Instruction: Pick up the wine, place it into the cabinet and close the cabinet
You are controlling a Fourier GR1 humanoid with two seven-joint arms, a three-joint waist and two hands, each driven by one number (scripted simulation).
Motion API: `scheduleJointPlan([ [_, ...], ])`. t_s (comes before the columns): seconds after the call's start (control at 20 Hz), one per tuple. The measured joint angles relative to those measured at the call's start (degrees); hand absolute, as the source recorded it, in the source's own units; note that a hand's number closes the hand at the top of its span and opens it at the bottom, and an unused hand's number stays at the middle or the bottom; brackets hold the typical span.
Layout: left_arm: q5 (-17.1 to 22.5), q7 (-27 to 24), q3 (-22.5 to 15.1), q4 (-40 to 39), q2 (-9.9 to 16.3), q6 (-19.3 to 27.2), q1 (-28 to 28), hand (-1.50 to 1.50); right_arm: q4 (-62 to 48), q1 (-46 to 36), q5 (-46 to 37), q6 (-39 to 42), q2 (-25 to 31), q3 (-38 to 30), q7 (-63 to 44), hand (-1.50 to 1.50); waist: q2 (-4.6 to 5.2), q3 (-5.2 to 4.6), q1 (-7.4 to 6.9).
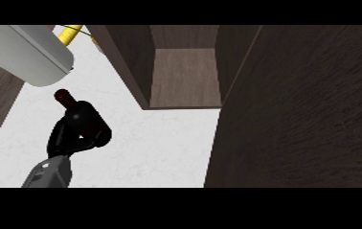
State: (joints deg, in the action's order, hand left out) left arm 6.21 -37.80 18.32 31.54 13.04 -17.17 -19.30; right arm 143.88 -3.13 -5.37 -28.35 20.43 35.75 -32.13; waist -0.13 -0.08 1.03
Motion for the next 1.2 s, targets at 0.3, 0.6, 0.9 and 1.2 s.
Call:
scheduleJointPlan([
  [0.3, -1.7, -5.8, -2.4, 2.5, -2.1, 0.0, 3.0, 1.5, -0.1, 1.7, 0.0, -0.7, 0.7, 1.4, 2.2, -1.5, -0.22, 0.09, -0.3],
  [0.6, -3.0, -8.5, -6.1, 10.4, -5.0, 0.0, 7.9, 1.5, -0.1, 1.9, 0.1, -1.3, 1.5, 1.1, 2.1, -1.5, -0.45, 0.35, -0.61],
  [0.9, -2.7, -4.8, -10.1, 18.1, -8.2, -2.2, 12.7, 1.5, -0.1, 1.3, 0.1, -2.5, 1.8, 1.5, 2.1, -1.5, -0.38, 0.17, -0.66],
  [1.2, -1.4, 1.1, -14.6, 29.3, -11.1, -2.6, 17.5, 1.5, 0.0, 2.7, 0.2, -2.6, 3.3, 1.2, 4.1, -1.5, -0.33, 0.12, -0.73],
])
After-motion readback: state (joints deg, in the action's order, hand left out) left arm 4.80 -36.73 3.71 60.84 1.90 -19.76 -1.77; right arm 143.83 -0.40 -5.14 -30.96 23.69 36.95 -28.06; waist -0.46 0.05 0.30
